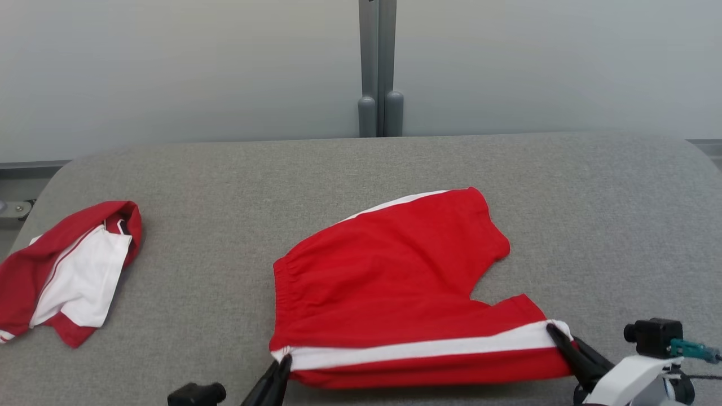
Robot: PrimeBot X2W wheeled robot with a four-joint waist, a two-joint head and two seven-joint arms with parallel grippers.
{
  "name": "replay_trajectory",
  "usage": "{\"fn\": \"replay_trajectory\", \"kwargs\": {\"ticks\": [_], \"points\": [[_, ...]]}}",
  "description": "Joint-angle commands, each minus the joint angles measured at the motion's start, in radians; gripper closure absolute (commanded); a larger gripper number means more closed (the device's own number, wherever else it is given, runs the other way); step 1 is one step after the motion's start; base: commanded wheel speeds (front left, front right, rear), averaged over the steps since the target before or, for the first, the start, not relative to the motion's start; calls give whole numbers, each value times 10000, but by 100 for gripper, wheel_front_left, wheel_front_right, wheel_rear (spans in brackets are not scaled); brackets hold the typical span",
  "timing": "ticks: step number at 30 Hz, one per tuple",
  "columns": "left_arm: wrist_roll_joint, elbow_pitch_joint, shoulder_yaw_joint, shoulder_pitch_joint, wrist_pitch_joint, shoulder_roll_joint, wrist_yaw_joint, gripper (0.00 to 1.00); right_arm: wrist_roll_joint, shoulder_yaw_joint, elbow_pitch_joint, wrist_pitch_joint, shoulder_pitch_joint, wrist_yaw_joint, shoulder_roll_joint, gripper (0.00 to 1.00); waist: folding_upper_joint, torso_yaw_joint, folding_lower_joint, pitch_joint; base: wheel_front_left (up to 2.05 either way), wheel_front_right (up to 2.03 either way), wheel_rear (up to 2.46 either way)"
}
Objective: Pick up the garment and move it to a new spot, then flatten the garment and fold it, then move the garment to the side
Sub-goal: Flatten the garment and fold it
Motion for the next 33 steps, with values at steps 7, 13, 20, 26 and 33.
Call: {"fn": "replay_trajectory", "kwargs": {"ticks": [7,13,20,26,33], "points": [[-225,-576,305,-1727,-5,-262,7,100,-851,-699,546,-27,-1715,-15,360,100,0,603,1,916,0,0,0],[-502,376,324,-3341,-3,-785,6,100,-1492,-1061,1675,-27,-3560,-15,839,100,0,940,1,2005,0,0,0],[-803,1391,217,-4725,-3,-1215,6,100,-1976,-1117,2955,-27,-5284,-15,1277,100,0,1132,1,2996,0,0,0],[-1041,1914,-63,-5458,-5,-1466,6,100,-2206,-990,3939,-27,-6333,-15,1494,100,0,1237,1,3596,0,0,0],[-1024,2052,46,-5959,-5,-1654,6,100,-2388,-1049,4486,-27,-7220,-15,1571,100,0,1358,1,4126,0,0,0]]}}
